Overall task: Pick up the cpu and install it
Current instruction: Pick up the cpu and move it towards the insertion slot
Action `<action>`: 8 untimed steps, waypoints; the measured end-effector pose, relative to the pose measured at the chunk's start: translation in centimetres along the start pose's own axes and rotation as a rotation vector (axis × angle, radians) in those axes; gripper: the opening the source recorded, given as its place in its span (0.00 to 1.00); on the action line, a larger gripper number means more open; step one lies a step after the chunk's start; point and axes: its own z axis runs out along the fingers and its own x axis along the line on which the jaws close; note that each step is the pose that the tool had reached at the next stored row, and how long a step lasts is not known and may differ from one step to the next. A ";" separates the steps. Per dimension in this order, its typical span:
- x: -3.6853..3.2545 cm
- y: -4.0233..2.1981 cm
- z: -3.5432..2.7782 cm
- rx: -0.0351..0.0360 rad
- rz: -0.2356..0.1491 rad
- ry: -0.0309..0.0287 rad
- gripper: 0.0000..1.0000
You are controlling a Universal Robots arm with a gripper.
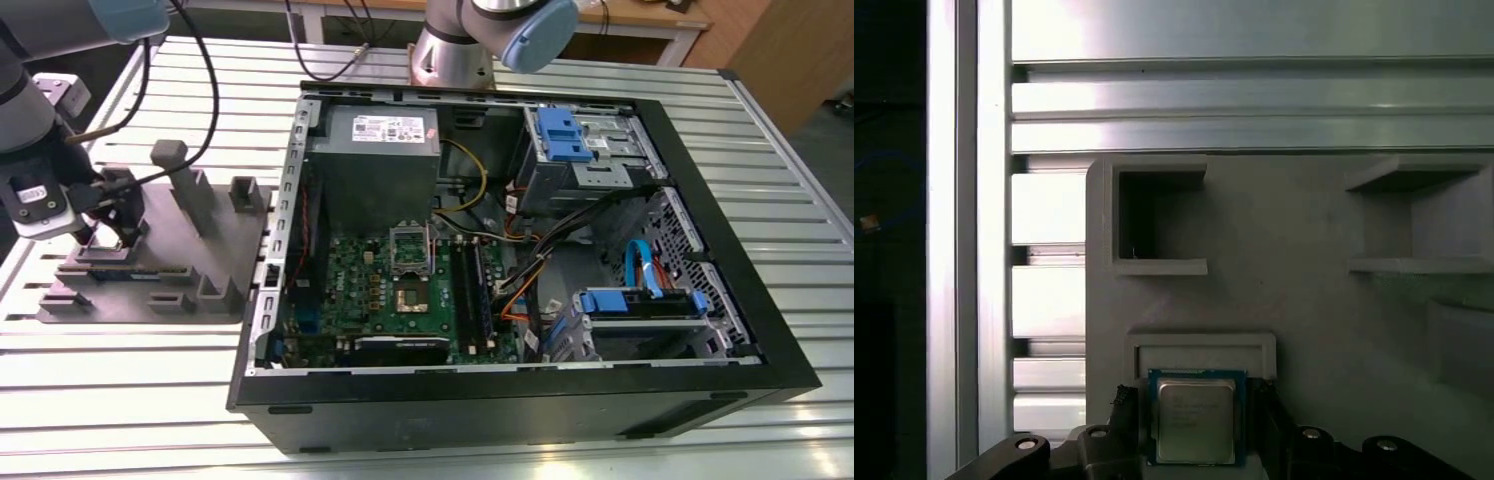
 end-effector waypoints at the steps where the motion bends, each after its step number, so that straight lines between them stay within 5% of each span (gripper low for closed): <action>1: 0.00 0.02 0.00 0.0000 0.000 0.0001 0.58; 8: 0.00 0.09 0.01 -0.0011 0.000 0.0002 0.58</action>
